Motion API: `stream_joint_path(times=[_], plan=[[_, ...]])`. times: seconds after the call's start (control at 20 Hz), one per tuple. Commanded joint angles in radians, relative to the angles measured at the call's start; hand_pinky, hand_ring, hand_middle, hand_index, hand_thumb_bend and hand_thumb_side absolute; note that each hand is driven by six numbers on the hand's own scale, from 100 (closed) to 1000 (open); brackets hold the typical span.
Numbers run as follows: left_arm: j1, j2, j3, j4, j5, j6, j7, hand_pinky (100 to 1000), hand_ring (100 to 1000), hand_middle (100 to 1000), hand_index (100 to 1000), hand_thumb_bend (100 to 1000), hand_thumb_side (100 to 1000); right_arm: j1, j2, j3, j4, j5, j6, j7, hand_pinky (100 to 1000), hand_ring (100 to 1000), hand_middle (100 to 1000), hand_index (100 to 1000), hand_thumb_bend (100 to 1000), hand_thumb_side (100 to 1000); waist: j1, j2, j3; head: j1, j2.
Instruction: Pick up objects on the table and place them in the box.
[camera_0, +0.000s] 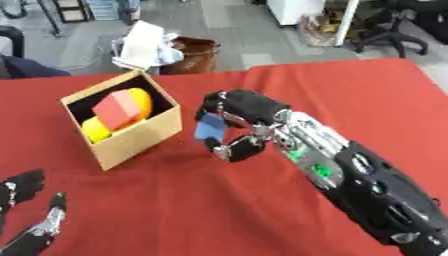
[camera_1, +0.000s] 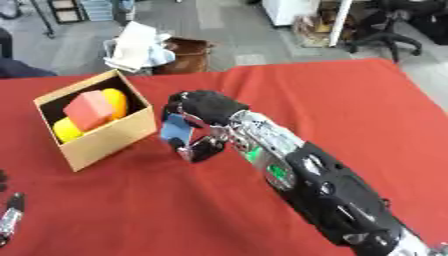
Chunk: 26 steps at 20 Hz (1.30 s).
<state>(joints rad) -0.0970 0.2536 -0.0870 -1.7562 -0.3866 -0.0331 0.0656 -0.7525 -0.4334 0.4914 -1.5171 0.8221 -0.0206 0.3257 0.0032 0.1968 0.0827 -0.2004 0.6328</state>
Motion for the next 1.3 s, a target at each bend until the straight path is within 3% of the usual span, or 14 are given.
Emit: stream_joint_path(times=[0.05, 0.25, 0.3, 0.5, 0.65, 0.85, 1.3], plan=[[-0.004, 0.008, 0.012, -0.013, 0.002, 0.002, 0.010, 781, 752, 717, 832, 248, 351, -0.035, -0.040, -0.021, -0.021, -0.002, 0.001, 0.005, 524, 417, 457, 610, 100, 100, 0.003, -0.030, 0.002, -0.003, -0.002], [-0.004, 0.008, 0.013, -0.014, 0.002, 0.002, 0.011, 781, 752, 717, 832, 248, 351, -0.039, -0.044, -0.023, -0.021, -0.001, 0.000, 0.007, 524, 417, 457, 610, 100, 100, 0.003, -0.030, 0.003, -0.003, -0.002], [-0.001, 0.009, 0.019, -0.012, 0.001, 0.004, 0.015, 780, 752, 716, 831, 248, 345, -0.043, -0.050, -0.030, -0.015, 0.003, 0.004, 0.003, 547, 427, 461, 607, 149, 100, 0.003, -0.033, 0.004, 0.001, -0.004], [-0.003, -0.001, 0.011, -0.017, 0.006, 0.000, 0.017, 780, 752, 715, 830, 250, 349, -0.134, -0.093, -0.118, 0.079, 0.061, 0.062, -0.019, 526, 412, 453, 604, 100, 100, 0.003, -0.030, 0.044, -0.024, -0.013], [-0.012, -0.008, -0.009, -0.017, 0.009, -0.008, -0.003, 781, 752, 715, 830, 249, 353, -0.214, -0.039, -0.147, 0.160, 0.101, 0.091, -0.014, 520, 408, 452, 607, 100, 100, 0.006, -0.024, 0.069, -0.044, -0.018], [-0.022, -0.015, -0.031, -0.013, 0.013, -0.019, -0.030, 782, 753, 716, 830, 250, 358, -0.313, 0.059, -0.169, 0.275, 0.121, 0.081, -0.005, 514, 406, 454, 616, 100, 100, 0.010, -0.017, 0.094, -0.068, -0.021], [-0.032, -0.024, -0.051, -0.006, 0.020, -0.029, -0.056, 782, 754, 715, 830, 253, 364, -0.347, 0.235, -0.243, 0.522, 0.108, -0.017, -0.097, 526, 432, 506, 682, 100, 100, 0.016, -0.016, 0.120, -0.103, -0.022]])
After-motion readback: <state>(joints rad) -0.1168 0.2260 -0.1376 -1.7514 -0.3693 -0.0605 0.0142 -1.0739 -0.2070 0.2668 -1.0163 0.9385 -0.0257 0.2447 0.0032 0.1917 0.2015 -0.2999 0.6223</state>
